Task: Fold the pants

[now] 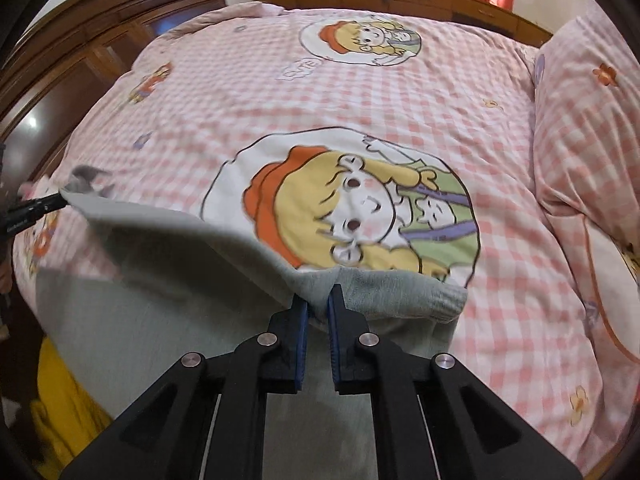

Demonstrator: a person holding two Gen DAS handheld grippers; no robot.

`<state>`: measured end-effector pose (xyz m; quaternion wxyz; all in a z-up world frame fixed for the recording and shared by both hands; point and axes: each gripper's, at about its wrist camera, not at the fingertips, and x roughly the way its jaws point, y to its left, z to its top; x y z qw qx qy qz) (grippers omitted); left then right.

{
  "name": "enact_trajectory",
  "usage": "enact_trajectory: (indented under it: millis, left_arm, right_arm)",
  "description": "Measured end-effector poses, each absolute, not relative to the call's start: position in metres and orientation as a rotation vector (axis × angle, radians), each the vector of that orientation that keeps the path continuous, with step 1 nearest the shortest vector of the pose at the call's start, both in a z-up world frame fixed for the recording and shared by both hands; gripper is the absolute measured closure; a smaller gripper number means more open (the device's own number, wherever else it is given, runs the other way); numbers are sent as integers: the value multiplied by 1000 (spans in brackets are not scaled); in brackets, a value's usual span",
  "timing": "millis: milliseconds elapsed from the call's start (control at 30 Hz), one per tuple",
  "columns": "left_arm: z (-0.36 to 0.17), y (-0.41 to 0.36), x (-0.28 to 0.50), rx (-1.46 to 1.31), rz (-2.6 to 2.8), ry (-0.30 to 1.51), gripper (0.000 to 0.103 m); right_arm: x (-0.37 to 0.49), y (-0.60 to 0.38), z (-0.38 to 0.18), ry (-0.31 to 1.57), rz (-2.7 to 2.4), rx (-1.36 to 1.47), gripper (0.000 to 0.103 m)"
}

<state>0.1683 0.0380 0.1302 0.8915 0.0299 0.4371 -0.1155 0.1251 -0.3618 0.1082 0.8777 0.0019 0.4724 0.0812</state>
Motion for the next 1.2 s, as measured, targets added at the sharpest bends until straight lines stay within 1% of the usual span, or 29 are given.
enact_trajectory:
  millis: [233, 433, 600, 767, 833, 900, 967, 1033, 1100, 1133, 1200]
  left_arm:
    - [127, 55, 77, 9, -220, 880, 100]
    - [103, 62, 21, -19, -209, 919, 100]
    - [74, 67, -10, -31, -202, 976, 100]
    - [52, 68, -20, -66, -210, 1028, 100]
    - [47, 70, -22, -98, -207, 1044, 100]
    - [46, 71, -24, -120, -201, 1052, 100]
    - [49, 74, -27, -148, -204, 1054, 95]
    - [53, 76, -28, -185, -210, 1044, 80]
    - [58, 76, -28, -215, -216, 1036, 73]
    - [59, 76, -27, -227, -217, 1033, 71]
    - [60, 74, -22, -240, -215, 1036, 69]
  right_arm:
    - [55, -343, 106, 973, 196, -77, 93]
    - [14, -335, 89, 995, 200, -103, 93]
    - [-5, -338, 68, 1031, 188, -96, 93]
    - [-16, -340, 40, 1095, 141, -71, 92]
    - [-19, -344, 32, 1114, 109, -52, 85]
    - [-23, -350, 27, 1117, 75, -15, 82]
    - [-28, -358, 27, 1113, 59, 57, 80]
    - [-35, -365, 31, 1097, 49, 136, 71]
    - [-42, -370, 36, 1082, 26, 188, 65]
    - [-44, -371, 38, 1077, 17, 202, 61]
    - [-48, -376, 43, 1069, -1, 252, 58]
